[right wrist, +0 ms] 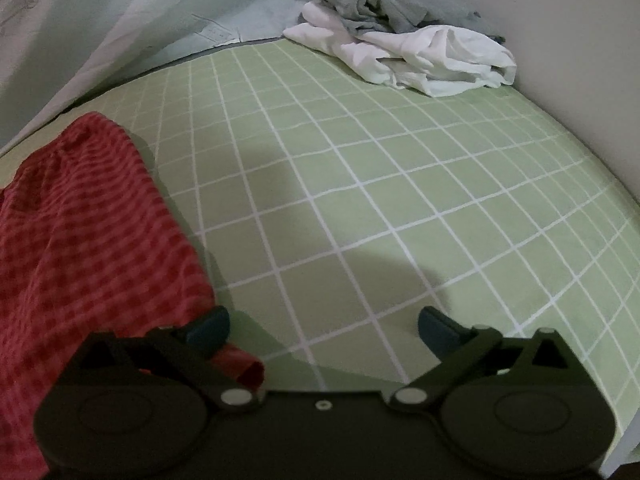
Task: Fold clothes
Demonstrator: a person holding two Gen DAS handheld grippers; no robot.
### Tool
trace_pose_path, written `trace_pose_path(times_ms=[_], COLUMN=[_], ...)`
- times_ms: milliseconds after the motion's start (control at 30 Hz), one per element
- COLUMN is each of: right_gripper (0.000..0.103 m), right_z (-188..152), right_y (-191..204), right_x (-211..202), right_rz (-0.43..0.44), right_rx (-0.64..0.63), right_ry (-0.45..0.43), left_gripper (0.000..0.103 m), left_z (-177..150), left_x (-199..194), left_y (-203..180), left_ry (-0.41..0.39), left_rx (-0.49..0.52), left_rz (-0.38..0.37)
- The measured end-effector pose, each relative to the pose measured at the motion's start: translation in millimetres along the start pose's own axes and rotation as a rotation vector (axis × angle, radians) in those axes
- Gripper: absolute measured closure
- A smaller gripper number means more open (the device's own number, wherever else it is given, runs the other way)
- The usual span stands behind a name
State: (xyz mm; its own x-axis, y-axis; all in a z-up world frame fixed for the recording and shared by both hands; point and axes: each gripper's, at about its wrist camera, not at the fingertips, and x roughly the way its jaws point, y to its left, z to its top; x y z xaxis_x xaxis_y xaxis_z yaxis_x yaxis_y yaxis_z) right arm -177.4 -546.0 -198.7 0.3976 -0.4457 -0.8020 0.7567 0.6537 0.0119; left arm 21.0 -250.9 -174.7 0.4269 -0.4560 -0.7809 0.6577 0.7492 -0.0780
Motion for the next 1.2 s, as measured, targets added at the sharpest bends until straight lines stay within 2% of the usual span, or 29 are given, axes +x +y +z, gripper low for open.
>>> trace_pose_path(times_ms=[67, 133, 200, 267, 367, 467, 600, 700, 767, 833, 967, 1100, 1167, 1200], right_gripper=[0.000, 0.000, 0.000, 0.000, 0.000, 0.000, 0.000, 0.000, 0.000, 0.000, 0.000, 0.000, 0.000, 0.000], right_z=[-0.8, -1.5, -2.1, -2.4, -2.6, -2.0, -2.6, -2.5, -2.2, -1.9, -2.5, -3.6, -4.2, -4.1], right_y=[-0.5, -0.8, -0.6, -0.5, 0.3, 1.2, 2.2, 2.5, 2.5, 2.1, 2.3, 2.6, 2.9, 2.5], right_x=[0.1, 0.2, 0.4, 0.6, 1.2, 2.1, 2.0, 2.2, 2.2, 2.3, 1.9, 1.7, 1.4, 1.6], right_rz=[0.004, 0.006, 0.007, 0.008, 0.005, 0.002, -0.001, -0.003, -0.003, -0.003, -0.002, -0.001, -0.001, -0.001], right_rx=[-0.006, -0.011, -0.015, -0.016, -0.013, -0.010, -0.005, -0.003, -0.002, -0.003, -0.006, -0.008, -0.008, -0.009], right_ry=[-0.007, -0.014, -0.021, -0.029, -0.040, -0.048, -0.057, -0.062, -0.061, -0.062, -0.067, -0.073, -0.077, -0.079], left_gripper=[0.063, 0.064, 0.070, 0.085, 0.086, 0.086, 0.084, 0.081, 0.073, 0.061, 0.060, 0.060, 0.070, 0.091], left_z=[-1.8, -1.5, 0.7, 3.6, 5.5, 4.4, 4.8, 8.5, 11.7, 14.9, 14.7, 10.4, 8.2, 7.3], left_x=[-6.4, -19.1, -29.7, -39.7, -47.6, -48.7, -29.4, -10.5, -0.6, 9.7, 29.3, 32.3, 28.1, 24.7], left_y=[5.1, 22.5, 40.5, 58.7, 81.2, 94.9, 100.3, 88.6, 76.5, 66.9, 58.3, 59.2, 62.9, 64.9], left_ry=[-0.014, -0.064, -0.109, -0.152, -0.189, -0.187, -0.110, -0.049, -0.027, 0.001, 0.053, 0.056, 0.046, 0.039], left_rx=[-0.025, -0.107, -0.199, -0.294, -0.405, -0.451, -0.433, -0.367, -0.306, -0.259, -0.193, -0.193, -0.216, -0.232], left_rz=[0.016, 0.032, 0.041, 0.047, 0.060, 0.100, 0.096, 0.118, 0.116, 0.110, 0.167, 0.187, 0.177, 0.179])
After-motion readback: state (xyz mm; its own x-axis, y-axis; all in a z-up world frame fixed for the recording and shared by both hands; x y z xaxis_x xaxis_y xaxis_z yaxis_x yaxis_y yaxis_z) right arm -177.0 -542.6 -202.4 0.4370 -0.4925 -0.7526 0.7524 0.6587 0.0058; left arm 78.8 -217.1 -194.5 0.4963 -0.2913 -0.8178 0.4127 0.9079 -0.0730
